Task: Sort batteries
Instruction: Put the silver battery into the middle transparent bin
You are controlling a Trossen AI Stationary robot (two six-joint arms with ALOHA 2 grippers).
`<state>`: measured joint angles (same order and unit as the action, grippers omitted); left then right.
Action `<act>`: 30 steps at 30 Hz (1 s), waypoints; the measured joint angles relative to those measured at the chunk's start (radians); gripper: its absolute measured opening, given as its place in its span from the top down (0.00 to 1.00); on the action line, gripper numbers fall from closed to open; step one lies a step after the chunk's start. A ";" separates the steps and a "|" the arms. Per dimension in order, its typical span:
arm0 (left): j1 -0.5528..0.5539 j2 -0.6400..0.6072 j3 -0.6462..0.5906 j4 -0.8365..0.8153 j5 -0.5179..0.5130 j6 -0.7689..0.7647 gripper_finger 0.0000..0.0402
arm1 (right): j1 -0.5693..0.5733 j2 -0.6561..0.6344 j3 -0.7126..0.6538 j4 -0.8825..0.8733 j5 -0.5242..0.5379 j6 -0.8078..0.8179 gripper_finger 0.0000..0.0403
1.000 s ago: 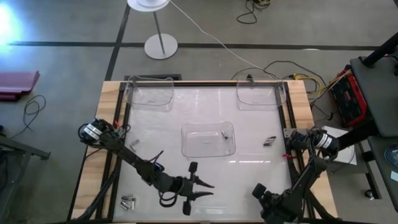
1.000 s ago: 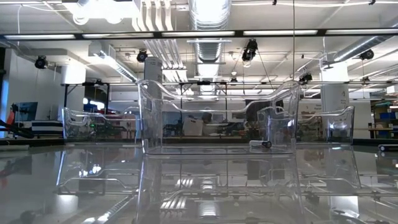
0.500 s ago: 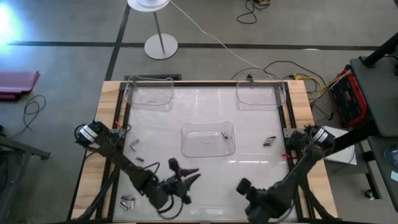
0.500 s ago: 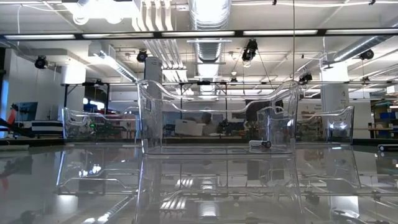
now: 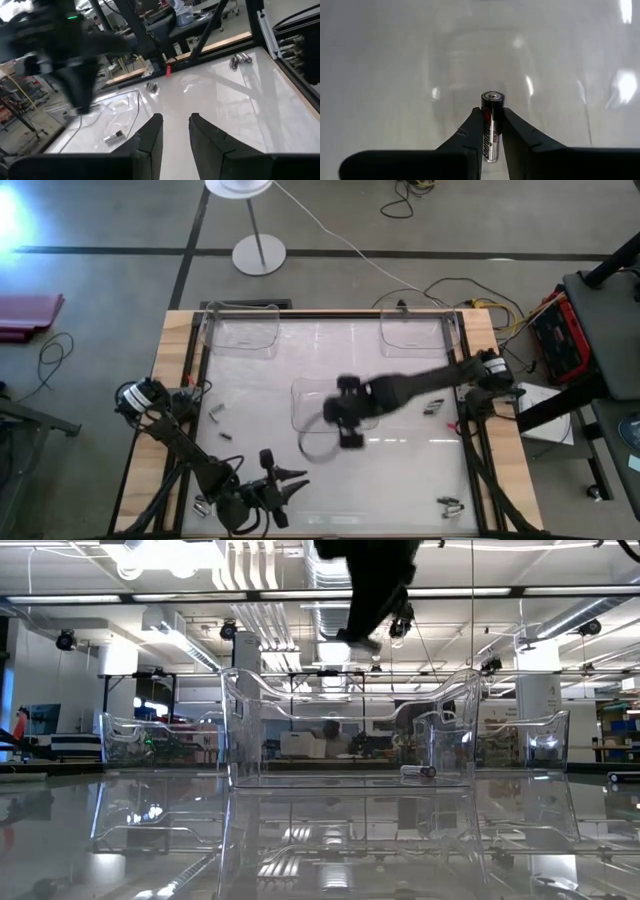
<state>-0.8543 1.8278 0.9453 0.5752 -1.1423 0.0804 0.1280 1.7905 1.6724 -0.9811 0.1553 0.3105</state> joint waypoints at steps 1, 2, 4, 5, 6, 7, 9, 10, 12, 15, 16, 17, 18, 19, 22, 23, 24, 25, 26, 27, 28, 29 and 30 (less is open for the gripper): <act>0.000 0.000 -0.002 0.000 0.000 -0.008 0.81 | -0.030 0.001 -0.004 -0.006 -0.006 0.090 0.89; 0.000 0.000 -0.006 -0.001 0.000 -0.014 0.81 | -0.057 0.003 -0.010 -0.018 -0.016 0.169 0.89; 0.000 0.000 -0.016 -0.001 0.000 -0.021 0.81 | -0.105 0.005 -0.028 -0.019 -0.047 0.293 0.88; 0.000 0.000 -0.026 -0.001 -0.001 -0.031 0.81 | -0.122 0.005 -0.039 -0.004 -0.064 0.335 0.88; 0.000 0.000 -0.038 -0.003 -0.003 -0.046 0.81 | -0.135 0.005 -0.050 0.012 -0.078 0.372 0.87; 0.000 0.001 -0.049 -0.004 -0.010 -0.062 0.81 | -0.145 0.005 -0.061 0.024 -0.086 0.411 0.87; 0.000 0.001 -0.073 -0.003 -0.026 -0.082 0.81 | -0.161 0.015 -0.074 0.023 -0.086 0.498 0.88; 0.000 0.001 -0.086 0.001 -0.026 -0.092 0.81 | -0.166 0.024 -0.075 0.022 -0.088 0.535 0.88; 0.000 0.001 -0.110 -0.002 -0.026 -0.104 0.81 | -0.169 0.043 -0.075 0.021 -0.091 0.635 0.89; 0.000 0.001 -0.135 0.001 -0.027 -0.105 0.81 | -0.169 0.075 -0.073 0.028 -0.127 0.834 0.88; 0.000 0.000 -0.140 0.001 -0.027 -0.105 0.81 | -0.169 0.085 -0.073 0.030 -0.146 0.868 0.88; 0.000 0.000 -0.144 0.001 -0.028 -0.105 0.81 | -0.170 0.099 -0.073 0.033 -0.156 0.887 0.87; 0.000 0.000 -0.145 0.002 -0.033 -0.104 0.81 | -0.170 0.111 -0.073 0.035 -0.166 0.902 0.87; 0.000 0.000 -0.146 0.003 -0.038 -0.098 0.81 | -0.172 0.123 -0.073 0.036 -0.181 0.913 0.86; 0.000 0.000 -0.149 0.004 -0.048 -0.089 0.81 | -0.173 0.159 -0.073 0.055 -0.217 0.928 0.87; 0.000 0.000 -0.150 0.005 -0.052 -0.089 0.81 | -0.174 0.172 -0.072 0.056 -0.222 0.929 0.88; 0.000 0.000 -0.149 0.006 -0.052 -0.089 0.81 | -0.174 0.184 -0.072 0.060 -0.225 0.929 0.88; 0.000 -0.001 -0.149 0.008 -0.052 -0.094 0.81 | -0.173 0.195 -0.072 0.074 -0.234 0.931 0.89; 0.000 -0.001 -0.148 0.008 -0.051 -0.097 0.81 | -0.173 0.207 -0.072 0.097 -0.244 0.935 0.89; 0.000 0.000 -0.147 0.007 -0.046 -0.097 0.81 | -0.172 0.217 -0.072 0.119 -0.254 0.937 0.89; -0.002 0.000 -0.146 0.008 -0.043 -0.096 0.81 | -0.172 0.226 -0.070 0.137 -0.264 0.937 0.89; -0.002 0.000 -0.146 0.008 -0.039 -0.092 0.81 | -0.172 0.233 -0.067 0.152 -0.269 0.938 0.88; -0.002 0.000 -0.146 0.008 -0.034 -0.092 0.81 | -0.172 0.244 -0.061 0.159 -0.269 0.939 0.88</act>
<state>-0.8566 1.8275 0.7994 0.5829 -1.1766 -0.0113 -0.0437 2.0346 1.6119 -0.8223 -0.1135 1.2491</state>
